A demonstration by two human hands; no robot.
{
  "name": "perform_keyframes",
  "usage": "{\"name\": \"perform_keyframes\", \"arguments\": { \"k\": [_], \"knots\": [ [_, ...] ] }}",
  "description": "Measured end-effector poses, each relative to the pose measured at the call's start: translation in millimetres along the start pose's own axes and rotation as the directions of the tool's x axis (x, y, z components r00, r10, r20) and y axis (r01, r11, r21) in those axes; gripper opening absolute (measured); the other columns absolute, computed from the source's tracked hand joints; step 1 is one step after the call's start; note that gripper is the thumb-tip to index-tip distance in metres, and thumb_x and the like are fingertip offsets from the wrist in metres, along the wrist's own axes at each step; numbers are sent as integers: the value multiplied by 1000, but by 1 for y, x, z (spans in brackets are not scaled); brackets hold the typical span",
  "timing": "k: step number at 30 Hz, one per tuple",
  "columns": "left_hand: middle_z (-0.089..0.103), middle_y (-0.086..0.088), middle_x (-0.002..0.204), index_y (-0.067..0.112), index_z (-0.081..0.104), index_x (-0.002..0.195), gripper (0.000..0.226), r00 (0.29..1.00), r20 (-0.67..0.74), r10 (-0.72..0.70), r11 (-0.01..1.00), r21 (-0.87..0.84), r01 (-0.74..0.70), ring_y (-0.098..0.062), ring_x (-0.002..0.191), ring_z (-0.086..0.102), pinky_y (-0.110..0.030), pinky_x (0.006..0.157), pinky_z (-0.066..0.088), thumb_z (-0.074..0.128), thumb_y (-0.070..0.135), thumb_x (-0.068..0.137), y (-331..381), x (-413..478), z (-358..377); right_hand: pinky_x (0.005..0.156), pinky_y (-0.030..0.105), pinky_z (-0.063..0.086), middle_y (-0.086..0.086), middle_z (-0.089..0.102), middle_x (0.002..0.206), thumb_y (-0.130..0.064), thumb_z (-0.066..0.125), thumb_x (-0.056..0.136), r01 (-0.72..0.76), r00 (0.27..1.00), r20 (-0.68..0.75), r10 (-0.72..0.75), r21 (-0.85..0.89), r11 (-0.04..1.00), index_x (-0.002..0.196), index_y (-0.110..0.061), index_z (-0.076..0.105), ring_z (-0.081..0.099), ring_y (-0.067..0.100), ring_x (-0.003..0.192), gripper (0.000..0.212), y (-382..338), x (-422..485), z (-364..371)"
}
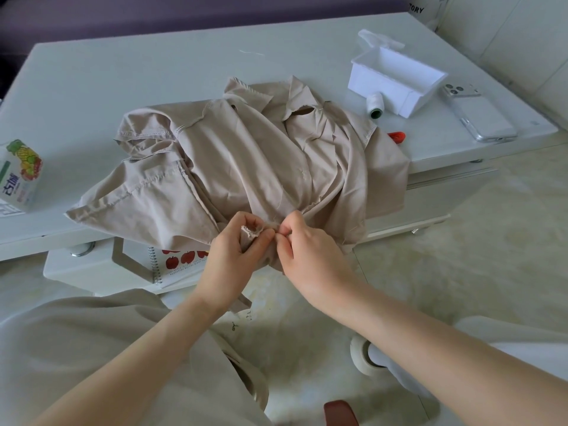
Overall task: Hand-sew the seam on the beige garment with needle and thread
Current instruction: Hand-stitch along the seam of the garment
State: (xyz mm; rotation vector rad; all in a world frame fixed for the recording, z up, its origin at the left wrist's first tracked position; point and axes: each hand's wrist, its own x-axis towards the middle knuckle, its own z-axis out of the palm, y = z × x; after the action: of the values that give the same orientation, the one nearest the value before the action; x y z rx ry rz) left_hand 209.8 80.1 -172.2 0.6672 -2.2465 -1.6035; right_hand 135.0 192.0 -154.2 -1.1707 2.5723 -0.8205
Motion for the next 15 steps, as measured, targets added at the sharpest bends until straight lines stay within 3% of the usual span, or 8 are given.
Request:
{"name": "perform_keyframes", "arguments": {
  "k": [4,8,11,15],
  "knots": [
    [62,-25,69,22,64,84,9,999,-9,34,999,0,-34,-43,69,59,-44,65,53,59,22,92,-3,1,1,55,29,30,5,65,80,-24,39,100,-22,1000,-11,22,1,1000,91,-18,33,62,26,71,12,2,0,4],
    [66,-10,67,21,65,79,15,999,-40,10,1000,-6,-11,-19,63,61,-18,59,49,61,15,92,-4,1,-1,64,36,49,2,67,76,-25,42,99,-101,994,61,90,205,974,93,-18,41,60,20,66,10,0,-3,5],
    [68,-12,70,12,65,84,10,998,-59,-20,1000,-4,20,-24,69,64,-21,62,50,61,16,92,-6,3,-3,71,26,47,-5,62,80,-20,40,100,-80,990,130,47,267,960,112,-14,47,56,10,71,15,-1,-7,2],
    [67,-9,66,12,64,83,10,997,-72,-16,1000,-9,15,-11,63,65,-20,62,49,61,16,92,-5,3,-4,75,21,43,-2,63,91,-19,37,101,-42,990,143,1,288,957,128,-13,43,58,9,84,28,-3,-16,-2]
  ]
}}
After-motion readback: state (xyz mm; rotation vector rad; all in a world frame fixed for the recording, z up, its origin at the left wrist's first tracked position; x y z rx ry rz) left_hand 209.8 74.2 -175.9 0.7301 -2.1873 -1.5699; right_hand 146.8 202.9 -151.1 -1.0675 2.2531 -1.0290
